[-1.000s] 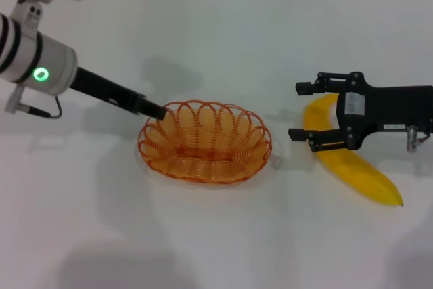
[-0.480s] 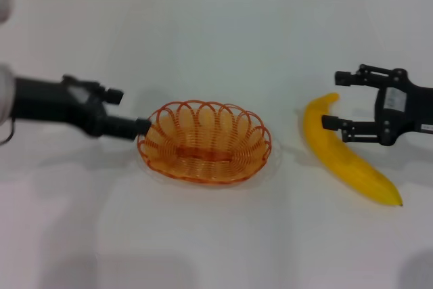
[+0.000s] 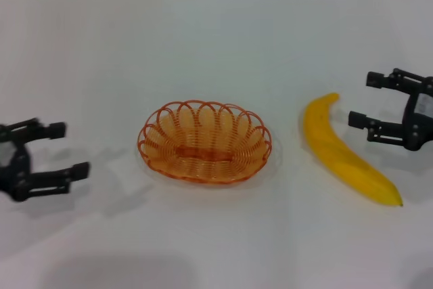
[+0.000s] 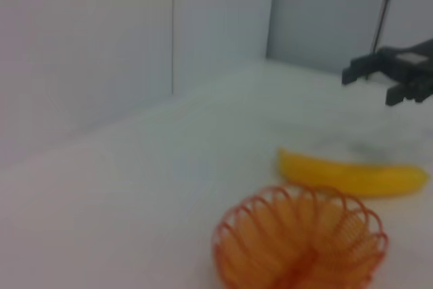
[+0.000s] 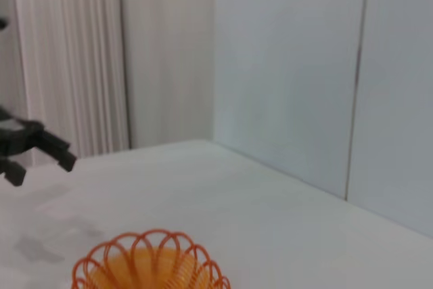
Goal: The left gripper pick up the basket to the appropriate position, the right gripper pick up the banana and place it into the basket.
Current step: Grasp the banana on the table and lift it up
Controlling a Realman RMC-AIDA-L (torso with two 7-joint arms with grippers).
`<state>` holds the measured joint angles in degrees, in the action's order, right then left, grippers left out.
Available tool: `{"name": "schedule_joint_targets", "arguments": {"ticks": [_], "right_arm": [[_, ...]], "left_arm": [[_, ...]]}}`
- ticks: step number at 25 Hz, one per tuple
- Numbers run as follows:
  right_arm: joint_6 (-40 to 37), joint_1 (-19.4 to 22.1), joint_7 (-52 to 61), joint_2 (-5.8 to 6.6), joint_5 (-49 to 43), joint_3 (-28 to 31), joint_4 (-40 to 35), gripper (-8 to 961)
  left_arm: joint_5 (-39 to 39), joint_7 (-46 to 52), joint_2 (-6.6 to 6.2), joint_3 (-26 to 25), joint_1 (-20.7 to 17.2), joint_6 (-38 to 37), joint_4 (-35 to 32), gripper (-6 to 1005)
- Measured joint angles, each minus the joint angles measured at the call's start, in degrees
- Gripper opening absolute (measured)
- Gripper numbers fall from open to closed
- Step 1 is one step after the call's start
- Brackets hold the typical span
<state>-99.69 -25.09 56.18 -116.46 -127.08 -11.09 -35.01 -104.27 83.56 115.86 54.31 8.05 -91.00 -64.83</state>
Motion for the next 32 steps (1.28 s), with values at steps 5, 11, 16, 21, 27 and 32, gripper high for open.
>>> {"name": "schedule_joint_targets", "arguments": {"ticks": [5, 11, 16, 21, 27, 32], "right_arm": [[-2.37, 0.05, 7.06, -0.03, -0.33, -0.17, -1.07, 834], [-9.09, -1.64, 19.17, -0.32, -0.6, -5.19, -10.81, 834], [-8.26, -6.73, 30.54, 0.01, -3.94, -15.13, -15.15, 834], [-6.52, -14.82, 40.93, 0.12, -14.82, -18.26, -15.89, 834], [-5.71, -16.27, 43.52, -0.08, -19.35, -19.28, -15.44, 834], [-1.32, -15.37, 45.96, -0.08, -20.62, -19.46, -15.21, 834]], "left_arm": [[3.96, -13.92, -0.19, -13.94, 1.16, -7.48, 12.54, 880], [4.44, -17.43, -1.44, -19.07, 4.96, -11.66, 19.09, 880], [4.25, -18.67, -1.74, -19.2, 5.89, -11.72, 20.71, 880], [4.09, -20.59, -1.8, -18.89, 6.15, -11.76, 21.05, 880], [3.69, -21.63, -1.79, -18.51, 7.62, -11.79, 22.18, 881], [3.61, -22.49, -2.26, -18.28, 9.19, -11.82, 24.55, 881]]}}
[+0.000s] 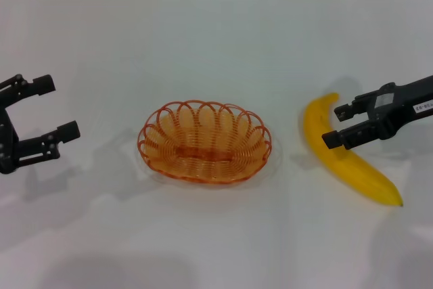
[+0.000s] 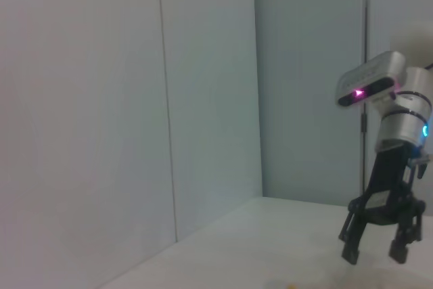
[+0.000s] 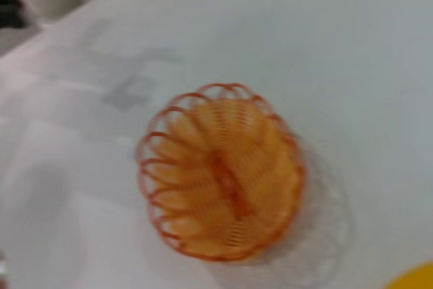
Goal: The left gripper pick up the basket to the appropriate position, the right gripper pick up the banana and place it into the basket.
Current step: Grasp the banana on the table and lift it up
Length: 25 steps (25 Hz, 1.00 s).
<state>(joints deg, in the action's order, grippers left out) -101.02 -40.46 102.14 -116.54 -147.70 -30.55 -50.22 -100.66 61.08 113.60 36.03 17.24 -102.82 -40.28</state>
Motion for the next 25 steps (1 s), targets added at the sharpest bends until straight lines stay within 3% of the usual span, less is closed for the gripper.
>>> {"name": "schedule_joint_targets", "arguments": {"ticks": [8, 15, 25], "right_arm": [[7.45, 0.22, 1.6, -0.06, -2.06, -0.47, 4.53, 833], [8.33, -0.35, 4.73, -0.07, -4.37, -1.49, 4.43, 833], [11.12, -0.22, 14.01, -0.19, -4.57, -10.06, 2.62, 833]], "left_arm": [[0.0, -1.03, -0.08, -0.1, -0.14, 0.01, 0.34, 881], [0.01, -1.05, -0.21, -0.36, 0.12, 0.03, 1.12, 881], [0.03, -1.09, -0.76, -0.49, 0.07, -0.01, 1.63, 880]]}}
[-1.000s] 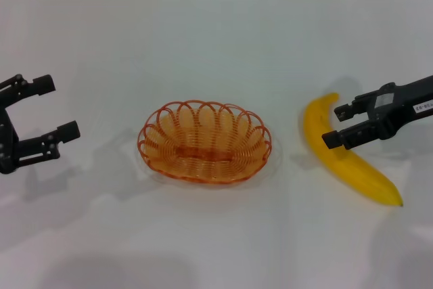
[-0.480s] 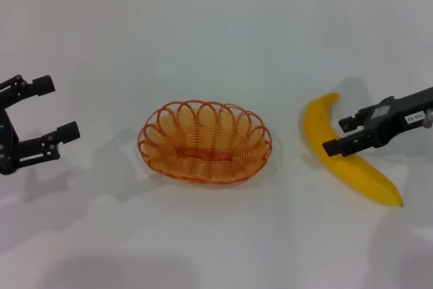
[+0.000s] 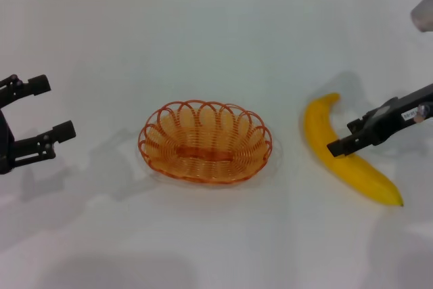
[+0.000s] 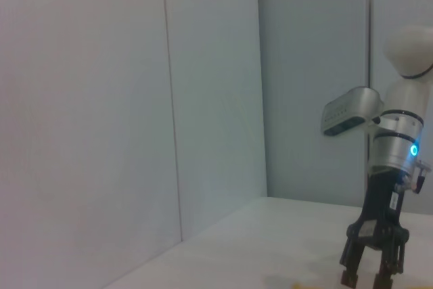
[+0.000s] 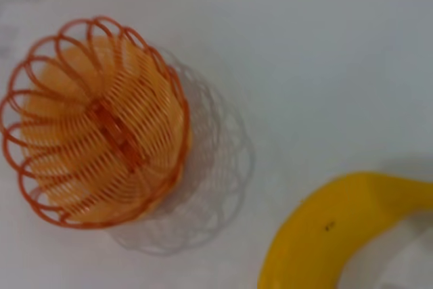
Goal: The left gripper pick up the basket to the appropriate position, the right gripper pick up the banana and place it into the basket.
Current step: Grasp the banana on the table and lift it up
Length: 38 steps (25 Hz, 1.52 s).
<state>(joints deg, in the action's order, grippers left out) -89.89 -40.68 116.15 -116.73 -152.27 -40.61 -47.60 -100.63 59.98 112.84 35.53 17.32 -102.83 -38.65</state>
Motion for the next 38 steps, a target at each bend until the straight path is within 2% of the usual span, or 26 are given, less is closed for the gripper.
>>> {"name": "schedule_joint_targets", "arguments": {"ticks": [3, 18, 38], "right_arm": [[0.68, 0.17, 0.89, -0.13, -0.02, -1.9, 0.07, 834], [1.1, -0.57, 1.91, -0.32, 0.34, -3.56, 2.87, 833], [3.2, -0.98, 1.79, -0.33, 0.65, -4.73, 4.17, 598]], "left_arm": [[0.0, -0.01, -0.04, 0.04, 0.03, 0.0, 0.07, 880], [-0.01, -0.05, 0.08, 0.21, 0.72, 0.0, 0.07, 880], [0.35, -0.05, 0.19, 0.24, 0.79, -0.05, 0.07, 880]]}}
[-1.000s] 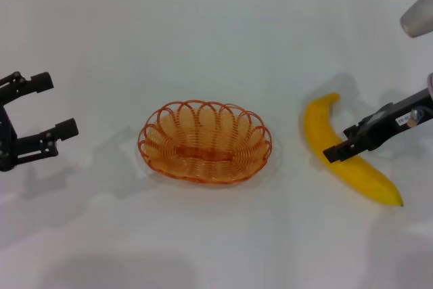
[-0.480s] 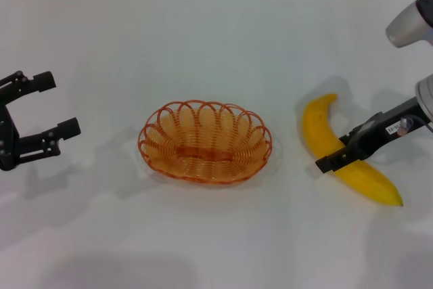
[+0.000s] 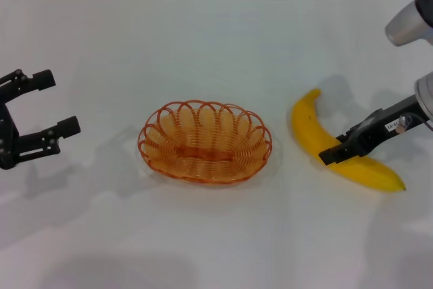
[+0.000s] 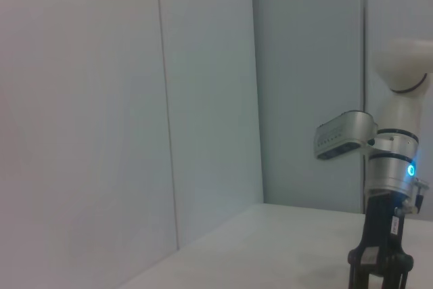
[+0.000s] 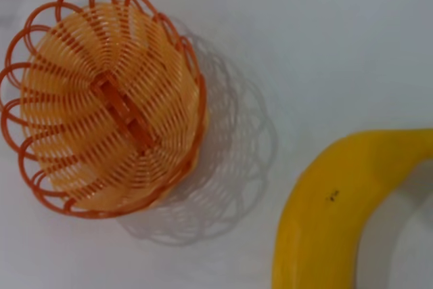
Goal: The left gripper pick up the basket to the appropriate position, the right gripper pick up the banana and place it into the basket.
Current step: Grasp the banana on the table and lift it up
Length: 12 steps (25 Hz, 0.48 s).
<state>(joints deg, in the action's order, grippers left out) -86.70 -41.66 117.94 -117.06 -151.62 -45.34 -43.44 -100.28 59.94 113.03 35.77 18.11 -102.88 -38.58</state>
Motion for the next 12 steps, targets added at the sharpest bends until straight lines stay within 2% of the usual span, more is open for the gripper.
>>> {"name": "schedule_joint_targets", "arguments": {"ticks": [7, 12], "right_arm": [[-0.16, 0.11, 0.18, -0.01, -0.03, 0.04, -0.39, 487], [-2.07, 0.37, 0.29, 0.18, 0.0, 0.88, -3.5, 495]], "left_arm": [[0.15, 0.0, -0.02, -0.3, -0.18, -0.52, 0.0, 880], [0.15, 0.0, -0.19, -0.4, -0.53, -1.18, 0.0, 880]]}}
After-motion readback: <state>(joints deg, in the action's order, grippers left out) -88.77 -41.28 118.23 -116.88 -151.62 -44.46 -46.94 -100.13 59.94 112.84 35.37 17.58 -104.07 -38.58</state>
